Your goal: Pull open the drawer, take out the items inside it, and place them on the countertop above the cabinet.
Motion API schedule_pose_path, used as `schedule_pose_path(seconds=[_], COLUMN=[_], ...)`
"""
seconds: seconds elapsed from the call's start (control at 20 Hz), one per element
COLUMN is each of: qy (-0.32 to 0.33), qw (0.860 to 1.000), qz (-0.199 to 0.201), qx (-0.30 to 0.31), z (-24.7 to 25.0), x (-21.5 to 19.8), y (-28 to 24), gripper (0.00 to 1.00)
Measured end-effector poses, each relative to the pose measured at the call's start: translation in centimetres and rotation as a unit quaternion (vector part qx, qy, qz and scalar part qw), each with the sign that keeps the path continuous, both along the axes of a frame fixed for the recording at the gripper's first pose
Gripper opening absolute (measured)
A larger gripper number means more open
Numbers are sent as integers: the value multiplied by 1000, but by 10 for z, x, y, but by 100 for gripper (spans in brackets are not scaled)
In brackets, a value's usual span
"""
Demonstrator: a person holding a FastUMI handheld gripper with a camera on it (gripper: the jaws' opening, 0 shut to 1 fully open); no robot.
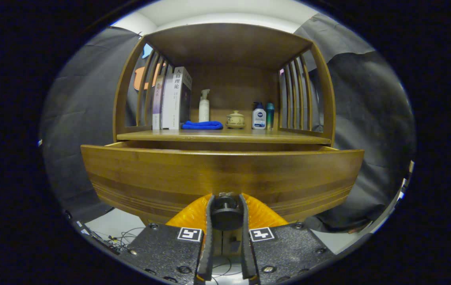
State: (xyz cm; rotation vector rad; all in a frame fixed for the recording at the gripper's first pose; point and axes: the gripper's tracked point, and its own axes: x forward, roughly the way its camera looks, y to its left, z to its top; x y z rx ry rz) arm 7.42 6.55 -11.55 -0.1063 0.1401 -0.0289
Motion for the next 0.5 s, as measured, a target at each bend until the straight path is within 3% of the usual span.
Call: schedule_pose_path(seconds=[0.5], qy=[3], qw=[1000], qz=[0], qx=[-5], z=[-5], x=[-47], y=[-3], gripper=[30])
